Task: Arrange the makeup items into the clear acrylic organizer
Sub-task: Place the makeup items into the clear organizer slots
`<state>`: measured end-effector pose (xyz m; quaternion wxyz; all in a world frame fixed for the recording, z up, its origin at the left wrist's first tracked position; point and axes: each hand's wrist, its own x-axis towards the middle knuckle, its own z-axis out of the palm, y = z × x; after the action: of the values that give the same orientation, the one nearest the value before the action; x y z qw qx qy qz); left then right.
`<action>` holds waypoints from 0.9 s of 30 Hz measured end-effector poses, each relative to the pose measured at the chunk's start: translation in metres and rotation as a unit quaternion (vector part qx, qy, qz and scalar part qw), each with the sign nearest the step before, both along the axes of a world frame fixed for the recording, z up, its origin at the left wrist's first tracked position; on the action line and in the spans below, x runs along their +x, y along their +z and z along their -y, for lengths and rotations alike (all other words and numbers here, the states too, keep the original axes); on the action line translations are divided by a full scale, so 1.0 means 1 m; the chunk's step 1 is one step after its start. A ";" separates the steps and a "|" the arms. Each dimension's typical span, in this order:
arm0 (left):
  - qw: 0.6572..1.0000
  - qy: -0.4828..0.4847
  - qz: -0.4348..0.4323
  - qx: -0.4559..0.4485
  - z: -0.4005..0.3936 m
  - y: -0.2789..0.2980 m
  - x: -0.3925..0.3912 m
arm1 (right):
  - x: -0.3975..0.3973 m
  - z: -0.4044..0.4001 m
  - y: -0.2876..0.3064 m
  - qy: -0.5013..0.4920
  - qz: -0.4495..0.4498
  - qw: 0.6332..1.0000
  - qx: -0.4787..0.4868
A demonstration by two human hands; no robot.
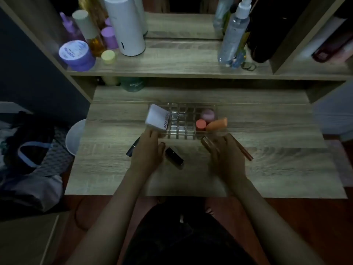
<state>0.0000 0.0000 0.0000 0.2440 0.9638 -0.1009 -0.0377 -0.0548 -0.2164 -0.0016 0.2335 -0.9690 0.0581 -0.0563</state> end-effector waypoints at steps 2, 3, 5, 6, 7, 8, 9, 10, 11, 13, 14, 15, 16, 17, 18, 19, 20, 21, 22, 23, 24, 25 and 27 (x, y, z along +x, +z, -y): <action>0.999 0.027 -0.023 -0.003 -0.002 -0.003 0.000 | -0.005 0.003 -0.006 -0.044 -0.055 0.998 -0.008; 0.999 0.033 -0.030 -0.001 -0.003 -0.007 -0.001 | -0.010 0.005 -0.011 -0.049 -0.080 0.996 -0.015; 0.998 0.037 -0.046 0.003 -0.003 -0.011 -0.002 | -0.015 0.006 -0.017 -0.059 -0.113 0.992 -0.020; 0.998 0.035 -0.052 0.005 -0.003 -0.012 -0.002 | -0.015 0.007 -0.018 -0.068 -0.119 0.990 -0.015; 0.998 0.031 -0.056 0.007 -0.003 -0.013 -0.001 | -0.014 0.008 -0.019 -0.074 -0.120 0.990 -0.010; 0.998 0.026 -0.054 0.011 -0.003 -0.012 0.000 | -0.012 0.009 -0.019 -0.076 -0.119 0.990 -0.007; 0.998 0.022 -0.060 0.010 -0.003 -0.012 0.000 | -0.012 0.010 -0.019 -0.077 -0.117 0.990 -0.003; 0.998 0.020 -0.066 0.009 -0.003 -0.012 0.001 | -0.011 0.010 -0.018 -0.079 -0.118 0.990 0.003; 0.997 0.020 -0.071 0.005 -0.003 -0.012 0.001 | -0.011 0.011 -0.016 -0.080 -0.112 0.990 0.008; 0.997 0.025 -0.078 -0.005 -0.003 -0.011 0.002 | -0.010 0.011 -0.011 -0.073 -0.093 0.993 0.012; 0.996 0.028 -0.080 -0.013 -0.004 -0.011 0.003 | -0.009 0.012 -0.007 -0.067 -0.079 0.995 0.016; 0.996 0.031 -0.080 -0.025 -0.005 -0.009 0.004 | -0.007 0.012 -0.002 -0.056 -0.061 0.996 0.026; 0.996 0.031 -0.075 -0.037 -0.006 -0.006 0.005 | -0.005 0.012 0.004 -0.040 -0.040 0.997 0.042; 0.996 0.031 -0.070 -0.052 -0.007 -0.003 0.008 | -0.001 0.012 0.011 -0.025 -0.014 0.998 0.060; 0.995 0.031 -0.060 -0.067 -0.007 0.002 0.010 | 0.004 0.011 0.020 -0.020 0.014 0.997 0.077; 0.995 0.029 -0.050 -0.083 -0.006 0.009 0.015 | 0.011 0.009 0.028 -0.029 0.041 0.994 0.094; 0.994 0.026 -0.036 -0.103 -0.004 0.016 0.020 | 0.019 0.006 0.037 -0.047 0.062 0.990 0.119; 0.992 0.023 -0.024 -0.124 -0.002 0.024 0.026 | 0.027 0.003 0.045 -0.065 0.078 0.984 0.149; 0.989 0.021 -0.009 -0.143 0.001 0.032 0.033 | 0.037 -0.001 0.053 -0.075 0.092 0.977 0.178; 0.987 0.018 0.008 -0.158 0.005 0.039 0.041 | 0.048 -0.005 0.059 -0.076 0.106 0.972 0.196; 0.985 0.016 0.030 -0.168 0.008 0.045 0.050 | 0.059 -0.009 0.064 -0.072 0.116 0.971 0.197; 0.983 0.017 0.050 -0.176 0.011 0.051 0.058 | 0.069 -0.013 0.068 -0.063 0.122 0.973 0.185; 0.979 0.018 0.075 -0.190 0.019 0.059 0.075 | 0.088 -0.018 0.072 -0.038 0.132 0.979 0.152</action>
<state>0.0750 -0.0194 0.0589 0.4152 0.9015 -0.1066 0.0593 0.0335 -0.1980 0.0699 0.3812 -0.9035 0.0714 -0.1826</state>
